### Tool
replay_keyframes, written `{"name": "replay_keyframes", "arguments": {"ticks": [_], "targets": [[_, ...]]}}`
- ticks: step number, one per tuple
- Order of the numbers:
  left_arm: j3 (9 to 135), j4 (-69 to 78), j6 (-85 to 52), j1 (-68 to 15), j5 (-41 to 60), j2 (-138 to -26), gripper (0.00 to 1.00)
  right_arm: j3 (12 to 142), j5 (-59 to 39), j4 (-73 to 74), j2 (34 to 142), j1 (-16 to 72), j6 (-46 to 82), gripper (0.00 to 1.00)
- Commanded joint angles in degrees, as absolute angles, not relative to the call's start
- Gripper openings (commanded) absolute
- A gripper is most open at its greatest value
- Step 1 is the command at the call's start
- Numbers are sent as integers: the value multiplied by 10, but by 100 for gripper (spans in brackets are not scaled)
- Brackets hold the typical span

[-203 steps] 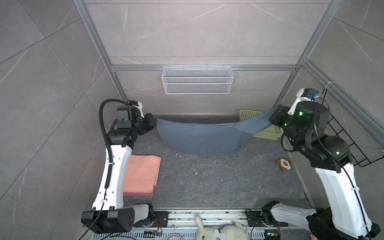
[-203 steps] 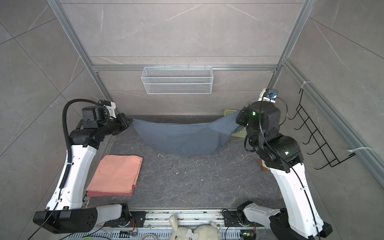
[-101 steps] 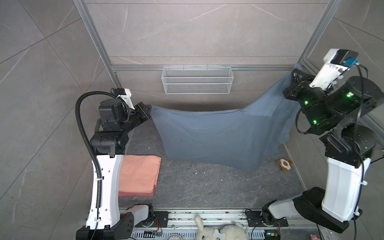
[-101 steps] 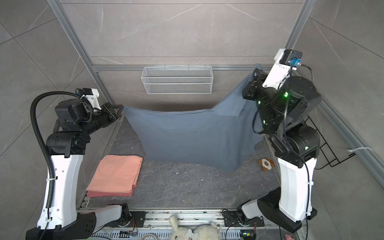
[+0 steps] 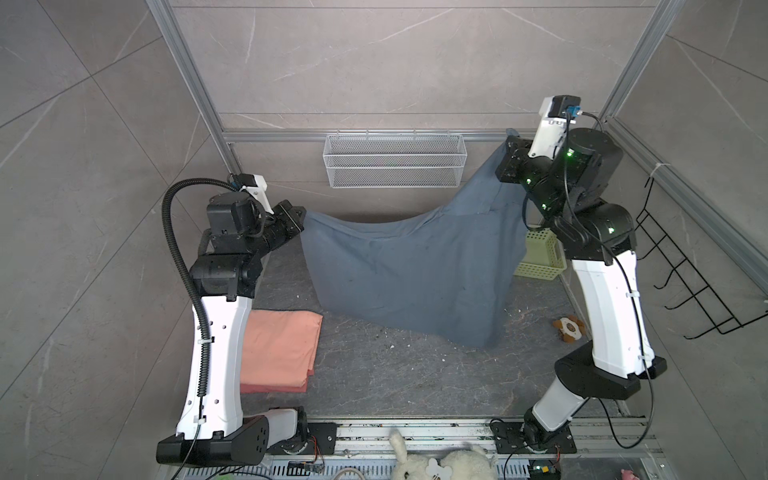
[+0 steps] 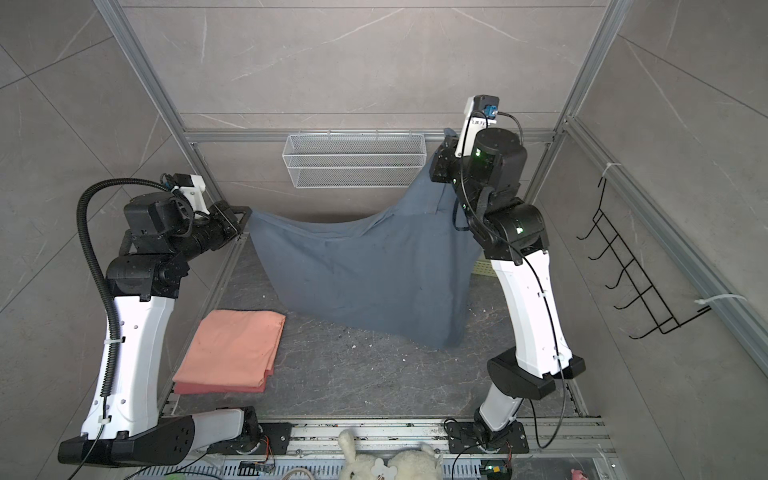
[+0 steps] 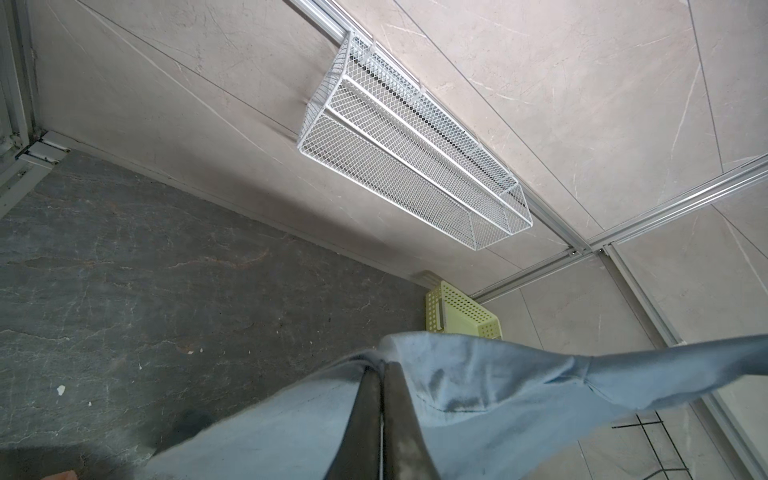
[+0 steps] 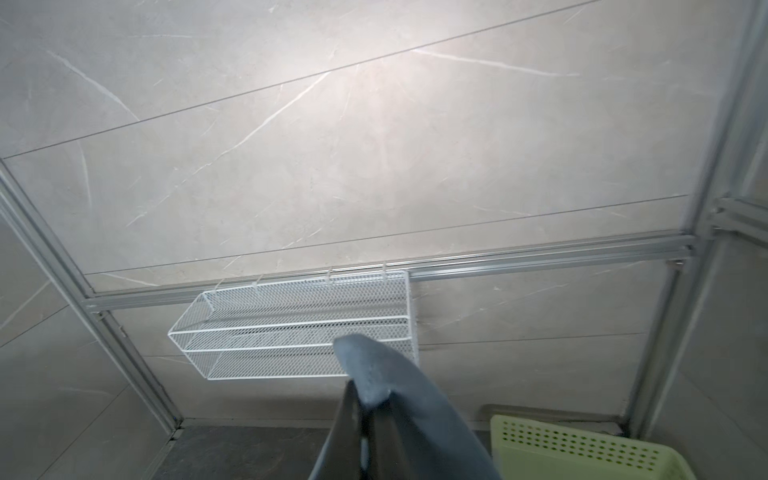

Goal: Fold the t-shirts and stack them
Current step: 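Lower the stretched blue-gray t-shirt onto the table with both grippers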

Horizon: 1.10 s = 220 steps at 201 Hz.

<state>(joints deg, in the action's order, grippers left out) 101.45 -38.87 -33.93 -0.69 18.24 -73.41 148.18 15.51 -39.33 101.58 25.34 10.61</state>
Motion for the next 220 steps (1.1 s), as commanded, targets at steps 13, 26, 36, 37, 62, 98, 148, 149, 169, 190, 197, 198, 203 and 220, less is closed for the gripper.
{"name": "replay_keyframes", "arguments": {"ticks": [13, 26, 36, 37, 62, 98, 148, 149, 169, 190, 197, 198, 203, 220], "targets": [[1118, -370, -292, -3, 148, -741, 0, 1635, 32, -316, 1105, 251, 184, 0], [1159, -373, -279, -3, 135, -736, 0, 1662, 17, -286, 1111, 250, 192, 0], [1174, -366, -276, -3, 130, -724, 0, 1644, 5, -256, 1094, 247, 197, 0], [1174, -366, -276, -3, 131, -723, 0, 1641, 4, -253, 1091, 246, 197, 0], [1153, -335, -301, -4, 167, -686, 0, 1501, -19, -201, 1012, 228, 211, 0], [1000, -265, -414, -5, 275, -643, 0, 1300, -21, -249, 939, 168, 244, 0], [780, -221, -497, -157, 271, -622, 0, 1018, -2, -288, 891, 100, 271, 1], [778, -223, -497, -161, 271, -624, 0, 1014, -3, -288, 891, 98, 274, 1], [756, -240, -493, -246, 267, -671, 0, 934, -21, -280, 894, 80, 293, 1], [749, -248, -493, -302, 291, -741, 0, 879, -43, -264, 913, 74, 303, 1], [749, -249, -489, -317, 295, -764, 0, 873, -49, -262, 920, 74, 305, 1], [750, -249, -489, -319, 296, -768, 0, 871, -52, -261, 922, 73, 305, 1], [751, -249, -484, -330, 298, -784, 0, 866, -59, -257, 927, 74, 308, 1], [770, -261, -463, -355, 324, -846, 0, 861, -73, -256, 943, 74, 313, 1]]}}
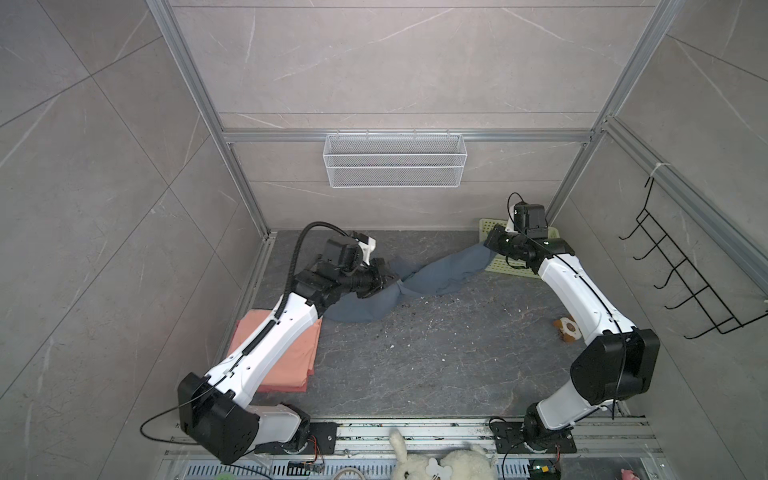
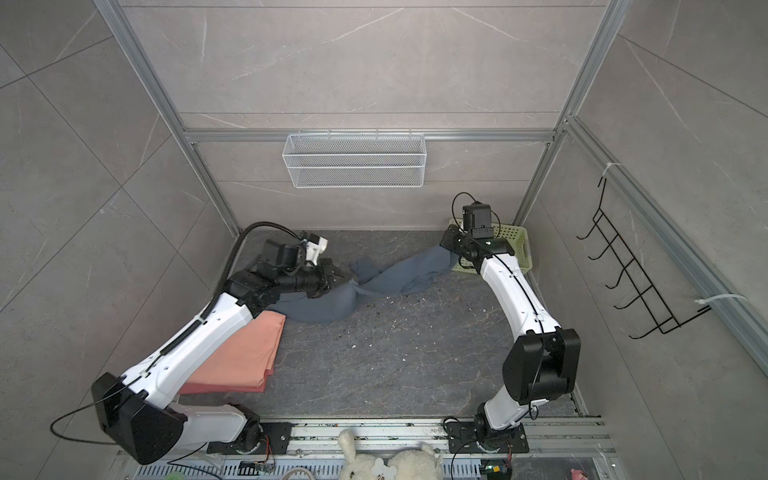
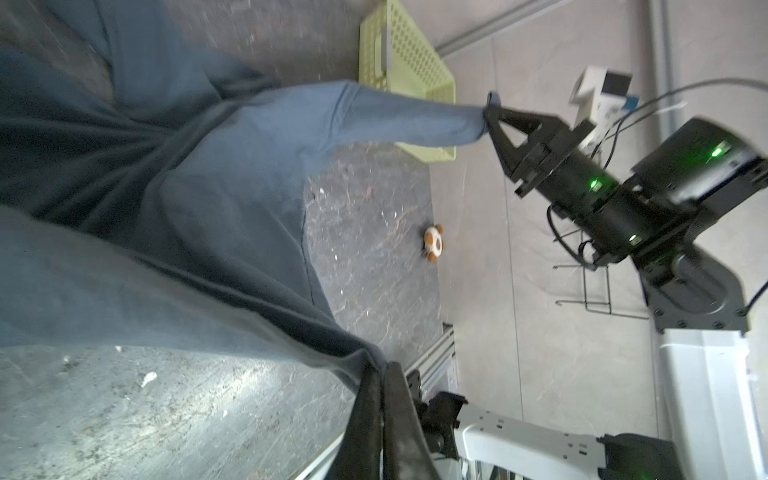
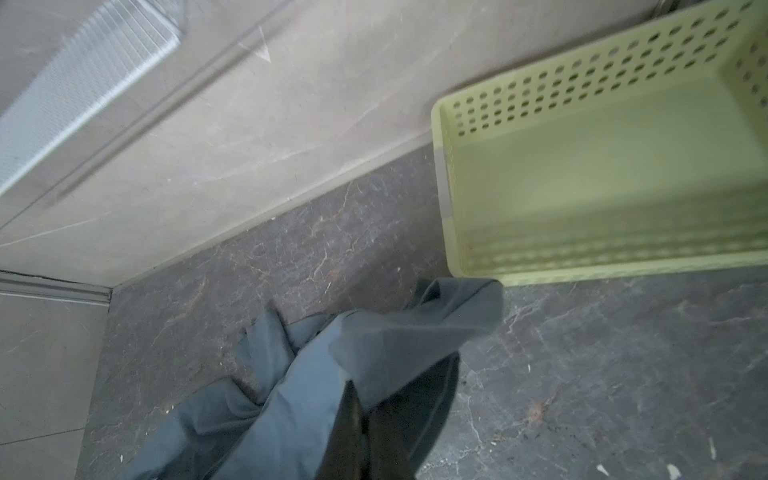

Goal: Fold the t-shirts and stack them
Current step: 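Lower the stretched blue-gray t-shirt onto the table with both grippers, then release the t-shirt and reposition both grippers over it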

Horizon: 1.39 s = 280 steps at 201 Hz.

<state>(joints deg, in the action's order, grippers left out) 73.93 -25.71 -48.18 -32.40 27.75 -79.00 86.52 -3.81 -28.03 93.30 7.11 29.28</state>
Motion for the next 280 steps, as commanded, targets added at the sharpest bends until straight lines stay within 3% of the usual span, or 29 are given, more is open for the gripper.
{"name": "replay_keyframes", "arguments": {"ticks": [1, 46, 70, 79, 109, 133, 152, 183, 231, 280], "targets": [[772, -262, -461, -357, 326, -850, 0, 861, -73, -255, 944, 74, 314, 1], [892, -384, -347, -436, 368, -978, 0, 859, -39, -284, 945, 74, 309, 1], [903, -403, -334, -433, 336, -983, 45, 855, -1, -327, 932, 74, 305, 4], [906, -413, -328, -422, 325, -977, 58, 849, 12, -343, 924, 74, 307, 6], [907, -423, -316, -340, 309, -944, 68, 803, 35, -384, 892, 74, 321, 14], [920, -442, -290, -273, 281, -951, 70, 768, 69, -414, 859, 74, 345, 26], [947, -475, -262, -238, 237, -985, 70, 751, 107, -453, 832, 75, 374, 29], [950, -462, -252, -199, 185, -1038, 71, 713, 161, -495, 779, 75, 420, 45], [959, -425, -267, -166, 183, -1130, 71, 639, 67, -370, 763, 184, 447, 48], [951, -394, -282, -163, 181, -1179, 71, 681, 47, -237, 932, 248, 515, 48]]}}
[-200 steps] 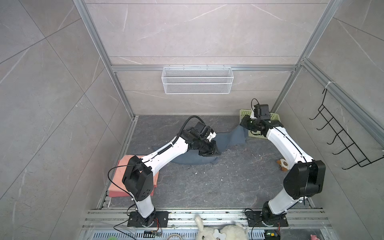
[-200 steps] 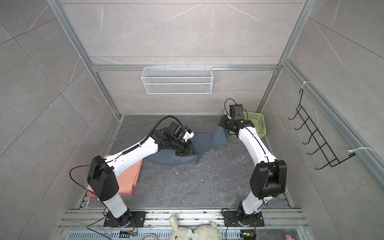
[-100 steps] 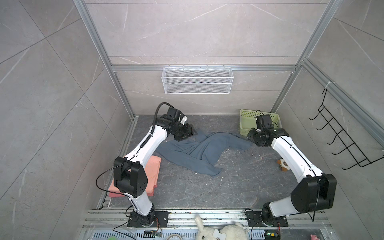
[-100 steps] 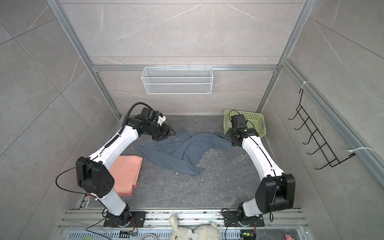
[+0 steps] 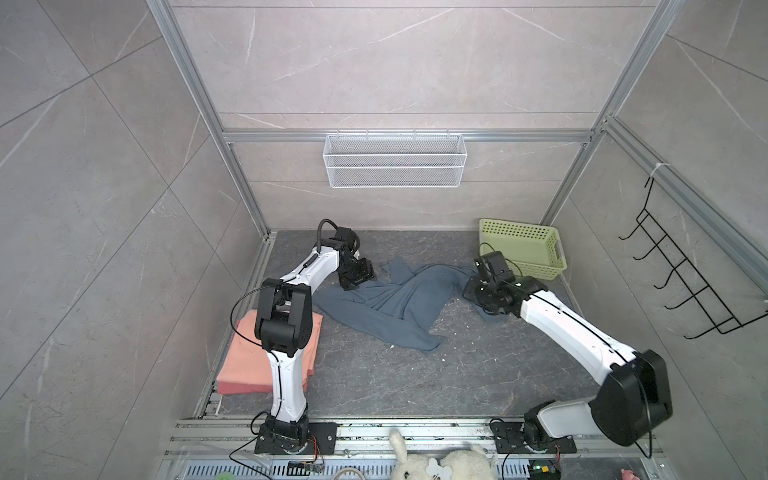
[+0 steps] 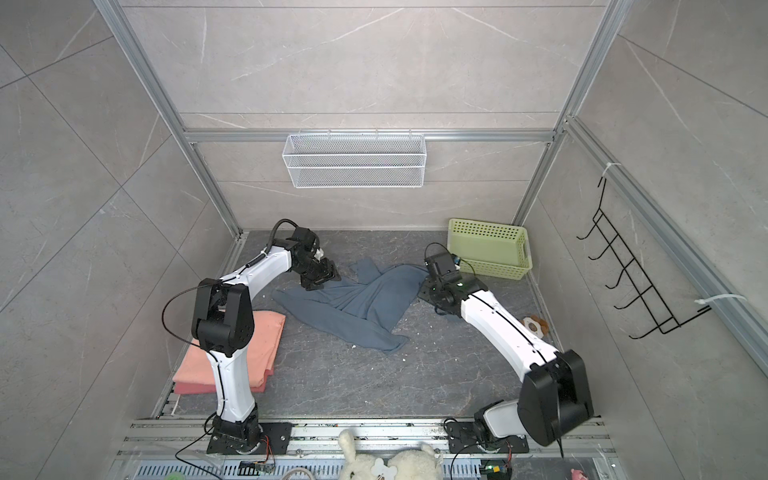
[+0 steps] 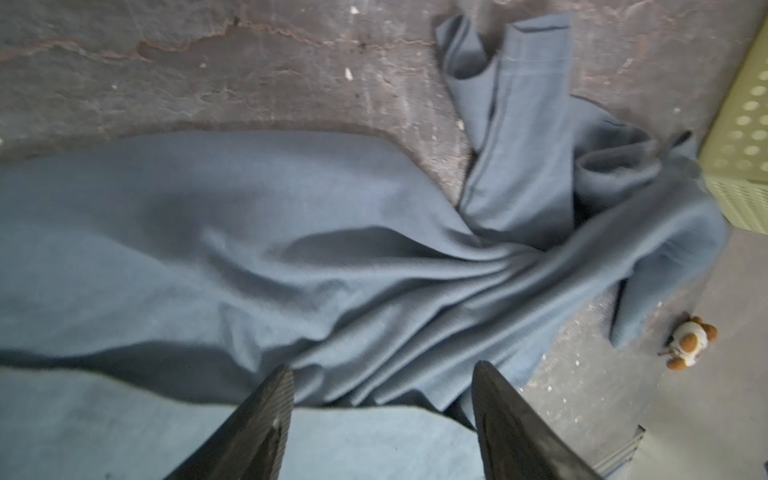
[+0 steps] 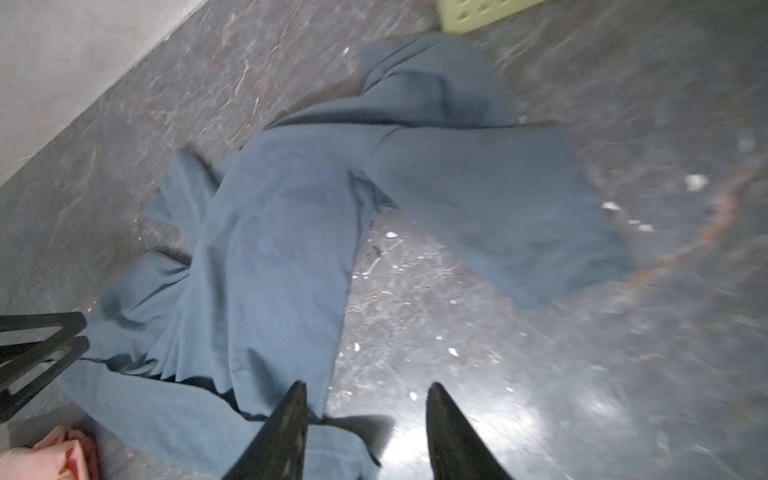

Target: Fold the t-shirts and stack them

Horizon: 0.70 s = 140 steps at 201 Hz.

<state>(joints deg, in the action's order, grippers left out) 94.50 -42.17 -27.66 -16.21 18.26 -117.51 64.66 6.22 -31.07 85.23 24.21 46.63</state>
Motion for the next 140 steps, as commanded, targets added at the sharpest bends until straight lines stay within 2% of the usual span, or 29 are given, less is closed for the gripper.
{"name": "replay_keyframes", "arguments": {"ticks": [1, 50, 106, 140], "targets": [[950, -394, -283, -163, 180, -1180, 71, 684, 46, -237, 937, 249, 517, 48], [860, -338, -311, -163, 161, -1157, 71, 774, 7, -212, 1100, 257, 530, 48], [751, -299, -356, -170, 159, -1134, 71, 892, -10, -241, 1234, 263, 540, 47], [713, -306, -363, -214, 149, -1113, 71, 973, -31, -255, 1311, 264, 543, 47]]}}
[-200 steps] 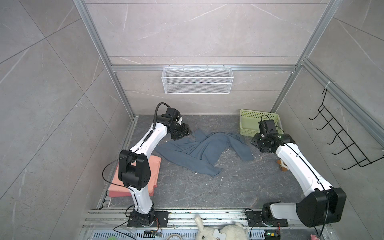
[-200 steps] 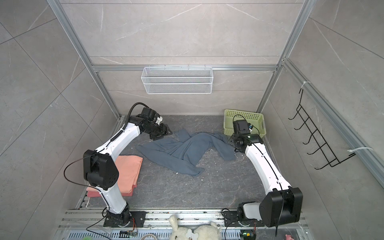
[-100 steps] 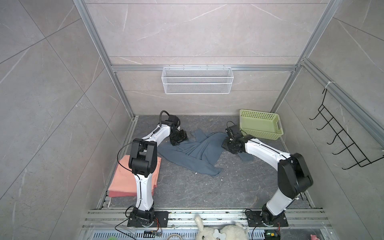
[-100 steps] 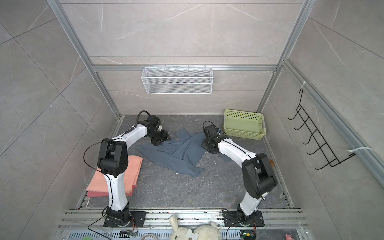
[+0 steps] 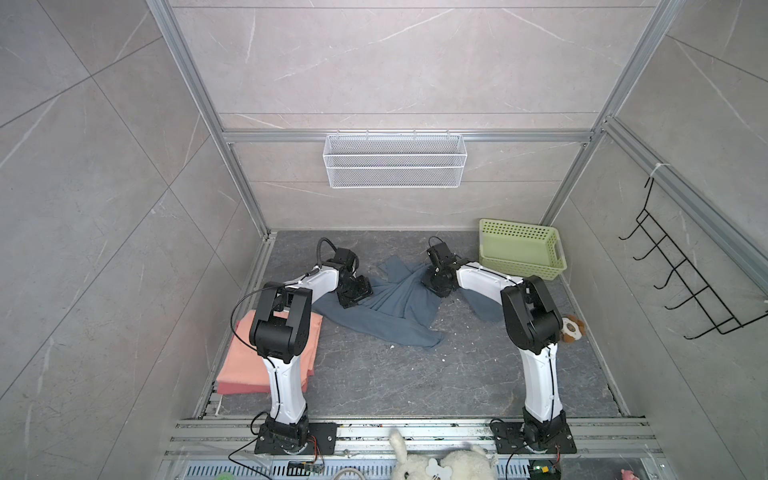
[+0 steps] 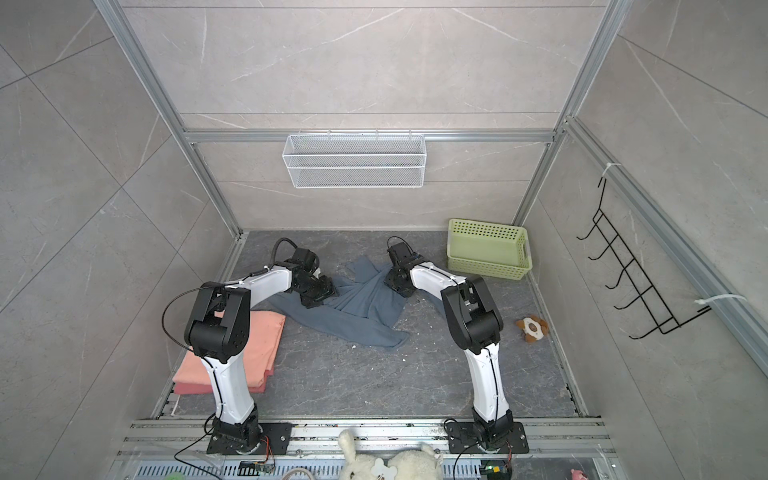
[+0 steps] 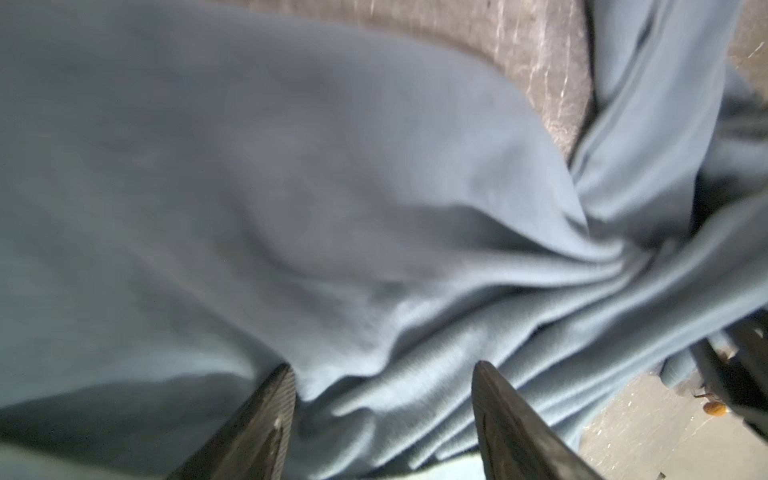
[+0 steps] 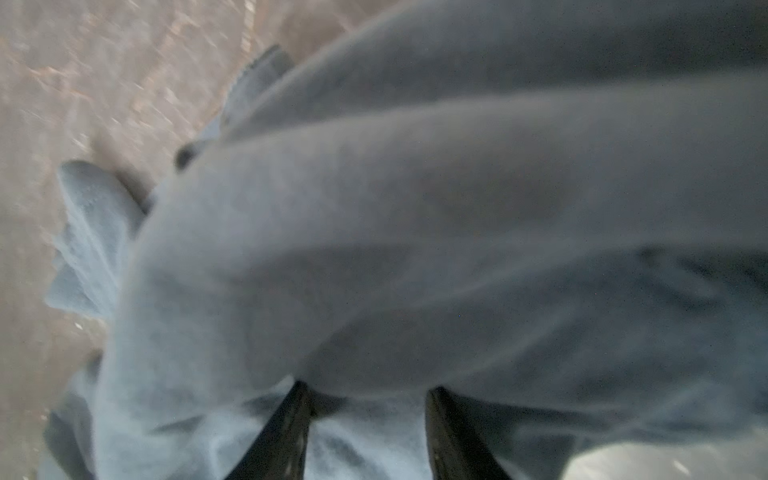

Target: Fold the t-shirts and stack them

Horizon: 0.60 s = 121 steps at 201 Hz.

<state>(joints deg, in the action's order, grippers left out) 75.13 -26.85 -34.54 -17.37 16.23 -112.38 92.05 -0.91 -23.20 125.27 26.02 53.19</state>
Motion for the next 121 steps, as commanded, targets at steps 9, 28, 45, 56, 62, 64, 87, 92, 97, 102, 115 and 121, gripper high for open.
{"name": "replay_keyframes", "arguments": {"ticks": [9, 28, 45, 56, 62, 64, 87, 92, 97, 102, 115, 121], "targets": [[701, -311, -367, -232, 144, -1102, 71, 1003, -41, -258, 1336, 265, 543, 47], [677, -312, -379, -264, 169, -1080, 71, 1070, -70, -259, 1390, 265, 540, 47], [684, -330, -350, -297, 181, -1061, 70, 1153, -117, -246, 1447, 267, 537, 47], [693, -332, -331, -315, 212, -1053, 70, 1214, -148, -238, 1493, 270, 539, 47], [699, -333, -327, -327, 221, -1050, 70, 1253, -168, -233, 1518, 273, 540, 47], [702, -334, -324, -331, 225, -1049, 70, 1266, -176, -231, 1526, 274, 540, 47], [731, -338, -308, -367, 256, -1055, 70, 1460, -265, -223, 1637, 288, 555, 47], [735, -338, -307, -374, 257, -1055, 70, 1511, -281, -225, 1661, 291, 560, 47], [738, -337, -306, -379, 256, -1053, 70, 1559, -295, -227, 1683, 292, 564, 47], [738, -336, -309, -382, 255, -1048, 70, 1601, -303, -233, 1704, 293, 568, 47], [729, -327, -314, -384, 244, -1024, 70, 1675, -318, -245, 1732, 288, 568, 47], [724, -324, -316, -383, 238, -1013, 70, 1686, -323, -247, 1732, 283, 564, 47]]}}
